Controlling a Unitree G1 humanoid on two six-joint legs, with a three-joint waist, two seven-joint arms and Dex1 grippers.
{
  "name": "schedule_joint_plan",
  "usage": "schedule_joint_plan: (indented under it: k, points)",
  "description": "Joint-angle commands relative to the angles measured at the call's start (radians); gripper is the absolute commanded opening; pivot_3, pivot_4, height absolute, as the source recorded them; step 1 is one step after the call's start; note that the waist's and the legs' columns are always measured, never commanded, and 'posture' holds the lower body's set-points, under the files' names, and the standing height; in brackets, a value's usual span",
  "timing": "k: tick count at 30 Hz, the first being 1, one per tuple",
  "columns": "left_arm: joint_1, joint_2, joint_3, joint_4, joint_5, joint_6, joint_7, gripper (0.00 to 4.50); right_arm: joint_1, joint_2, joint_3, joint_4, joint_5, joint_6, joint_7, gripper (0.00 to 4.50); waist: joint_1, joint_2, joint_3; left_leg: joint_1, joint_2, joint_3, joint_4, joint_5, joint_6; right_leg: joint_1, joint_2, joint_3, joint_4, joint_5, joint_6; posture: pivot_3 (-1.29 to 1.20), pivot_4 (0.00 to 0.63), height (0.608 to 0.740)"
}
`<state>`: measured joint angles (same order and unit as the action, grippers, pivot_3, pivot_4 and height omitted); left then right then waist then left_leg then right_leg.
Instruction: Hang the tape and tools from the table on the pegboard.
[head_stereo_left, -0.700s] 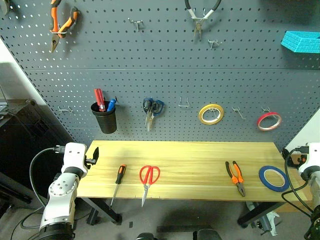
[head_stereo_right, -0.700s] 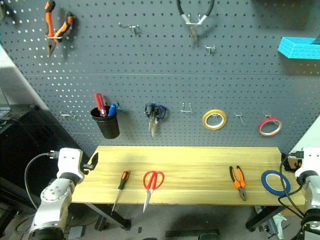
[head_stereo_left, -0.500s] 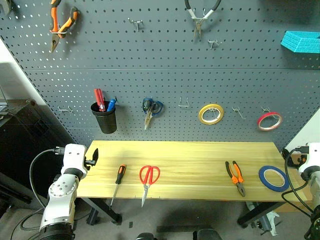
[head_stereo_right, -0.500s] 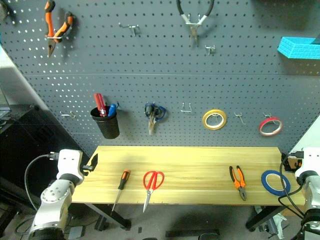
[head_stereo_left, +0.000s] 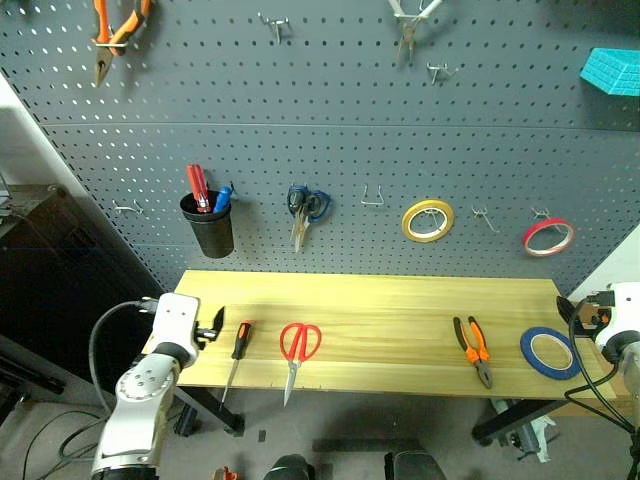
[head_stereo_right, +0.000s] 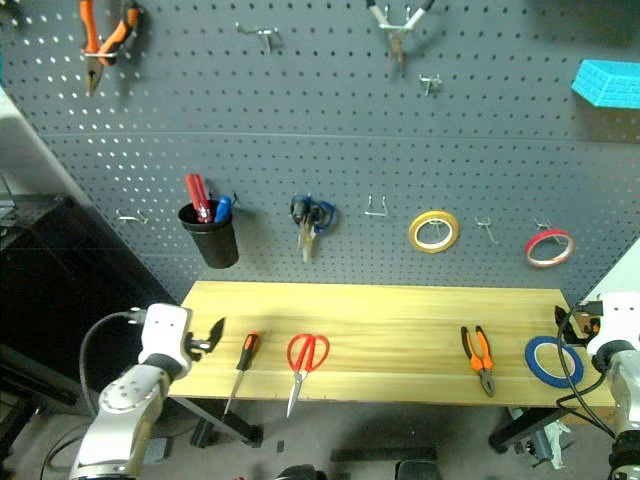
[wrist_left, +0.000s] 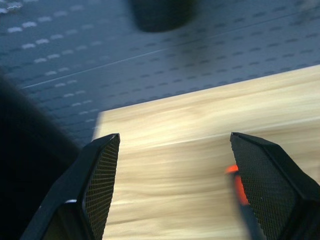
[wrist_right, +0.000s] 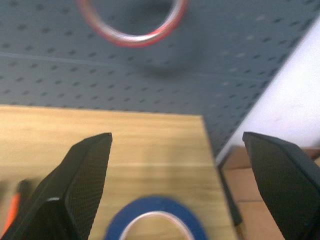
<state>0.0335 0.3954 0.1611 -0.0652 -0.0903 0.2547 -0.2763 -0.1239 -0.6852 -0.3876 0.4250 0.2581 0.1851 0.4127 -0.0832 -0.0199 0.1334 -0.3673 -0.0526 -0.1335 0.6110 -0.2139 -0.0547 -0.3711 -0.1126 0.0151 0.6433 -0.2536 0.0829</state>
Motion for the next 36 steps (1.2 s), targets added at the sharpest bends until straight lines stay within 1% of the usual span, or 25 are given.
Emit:
schedule_joint_plan:
  k: [1,3,4,5,7,10,13,15,17,18,19,22,25,28,31,33,36]
  points:
    - [-0.043,0.000,-0.092,-0.116,0.007,0.046,-0.049,3.75,0.013,-0.009,0.023,-0.152,0.012,0.144,0.001,4.50,0.000,0.000,0.021,-0.003,0.001,0.000,0.000,0.000,0.000,-0.003,0.000,0.000,0.000,0.000,0.000,-0.20,0.184,0.740]
    - [-0.080,0.010,-0.151,-0.152,-0.014,0.080,-0.115,3.75,0.007,-0.019,0.045,-0.177,-0.002,0.209,0.006,4.50,-0.001,0.000,0.031,-0.007,0.001,0.000,0.000,0.000,0.000,-0.006,0.001,0.000,0.000,0.000,0.000,-0.21,0.205,0.740]
    - [-0.107,0.030,-0.193,-0.170,-0.023,0.106,-0.171,3.75,0.001,-0.024,0.058,-0.186,-0.007,0.237,0.012,4.50,-0.002,0.000,0.036,-0.011,0.001,0.001,0.000,0.000,0.000,-0.010,0.001,0.000,0.000,0.001,0.001,-0.22,0.221,0.740]
    - [-0.131,0.040,-0.223,-0.190,-0.038,0.132,-0.216,3.75,-0.008,-0.029,0.069,-0.191,-0.009,0.268,0.017,4.50,-0.004,-0.001,0.047,-0.017,0.001,0.001,0.000,0.000,0.001,-0.016,0.002,0.000,0.000,0.004,0.005,-0.23,0.229,0.740]
    - [-0.194,0.055,-0.289,-0.221,-0.052,0.187,-0.284,3.75,-0.036,-0.039,0.096,-0.176,-0.017,0.330,0.025,4.50,-0.005,0.002,0.062,-0.019,0.003,0.001,0.000,0.000,0.001,-0.018,0.003,0.000,0.000,0.004,0.006,-0.23,0.248,0.740]
    - [-0.281,0.090,-0.406,-0.273,-0.079,0.206,-0.442,3.75,-0.106,-0.049,0.140,-0.101,-0.029,0.429,0.041,4.50,-0.011,0.003,0.090,-0.021,0.003,0.002,0.001,0.000,0.002,-0.019,0.004,0.000,0.000,0.004,0.006,-0.23,0.270,0.740]
    - [-0.335,0.109,-0.465,-0.286,-0.092,0.227,-0.525,3.75,-0.165,-0.047,0.171,-0.027,-0.042,0.479,0.054,4.50,-0.019,0.002,0.107,-0.022,0.006,0.004,0.001,-0.001,0.003,-0.020,0.005,0.000,0.000,0.004,0.005,-0.23,0.282,0.740]
    - [-0.367,0.113,-0.491,-0.278,-0.082,0.214,-0.557,3.75,-0.213,-0.042,0.186,0.049,-0.052,0.498,0.060,4.50,-0.027,0.001,0.114,-0.023,0.007,0.004,0.001,-0.002,0.004,-0.021,0.007,0.000,0.000,0.003,0.004,-0.23,0.285,0.740]
    - [-0.384,0.113,-0.498,-0.268,-0.078,0.205,-0.572,3.75,-0.246,-0.039,0.197,0.107,-0.064,0.497,0.058,4.50,-0.031,0.000,0.116,-0.029,0.007,0.005,0.001,-0.002,0.004,-0.028,0.007,0.000,0.001,0.004,0.003,-0.23,0.288,0.740]
    - [-0.398,0.102,-0.502,-0.258,-0.076,0.201,-0.573,3.75,-0.275,-0.036,0.212,0.170,-0.078,0.483,0.063,4.50,-0.032,0.000,0.118,-0.032,0.007,0.005,0.001,-0.002,0.004,-0.032,0.007,0.000,0.001,0.006,-0.001,-0.22,0.288,0.740]
    - [-0.407,0.096,-0.504,-0.250,-0.075,0.196,-0.575,3.75,-0.297,-0.033,0.225,0.218,-0.088,0.473,0.071,4.50,-0.033,-0.001,0.120,-0.033,0.008,0.006,0.001,-0.002,0.004,-0.033,0.007,0.001,0.002,0.007,-0.001,-0.22,0.288,0.740]
    - [-0.428,0.085,-0.523,-0.231,-0.057,0.173,-0.579,3.75,-0.364,-0.020,0.250,0.358,-0.107,0.448,0.104,4.50,-0.035,-0.004,0.128,-0.033,0.008,0.007,0.002,-0.002,0.004,-0.033,0.007,0.002,0.002,0.007,-0.001,-0.21,0.287,0.740]
    - [-0.431,0.080,-0.531,-0.232,-0.053,0.165,-0.585,3.75,-0.421,-0.013,0.273,0.477,-0.136,0.407,0.114,4.50,-0.036,-0.004,0.131,-0.033,0.008,0.008,0.002,-0.002,0.004,-0.033,0.007,0.002,0.002,0.007,-0.001,-0.20,0.281,0.740]
    - [-0.428,0.085,-0.538,-0.239,-0.055,0.161,-0.605,3.78,-0.459,-0.003,0.304,0.562,-0.172,0.373,0.137,3.88,-0.037,-0.006,0.132,-0.033,0.008,0.008,0.002,-0.002,0.004,-0.033,0.007,0.002,0.002,0.007,-0.001,-0.19,0.273,0.740]
    - [-0.430,0.086,-0.537,-0.239,-0.060,0.159,-0.621,3.78,-0.480,0.004,0.328,0.615,-0.203,0.332,0.141,2.97,-0.037,-0.006,0.132,-0.033,0.008,0.008,0.003,-0.002,0.004,-0.033,0.008,0.002,0.002,0.007,0.000,-0.19,0.264,0.740]
    - [-0.435,0.087,-0.536,-0.236,-0.063,0.156,-0.636,3.78,-0.485,0.011,0.349,0.641,-0.227,0.299,0.136,2.20,-0.037,-0.006,0.132,-0.033,0.008,0.008,0.003,-0.002,0.004,-0.033,0.008,0.002,0.002,0.007,0.001,-0.19,0.256,0.740]
    - [-0.441,0.088,-0.540,-0.228,-0.058,0.146,-0.654,3.78,-0.479,0.024,0.365,0.647,-0.243,0.272,0.130,1.25,-0.037,-0.008,0.131,-0.033,0.008,0.008,0.005,-0.002,0.004,-0.033,0.008,0.002,0.002,0.008,0.001,-0.20,0.247,0.740]
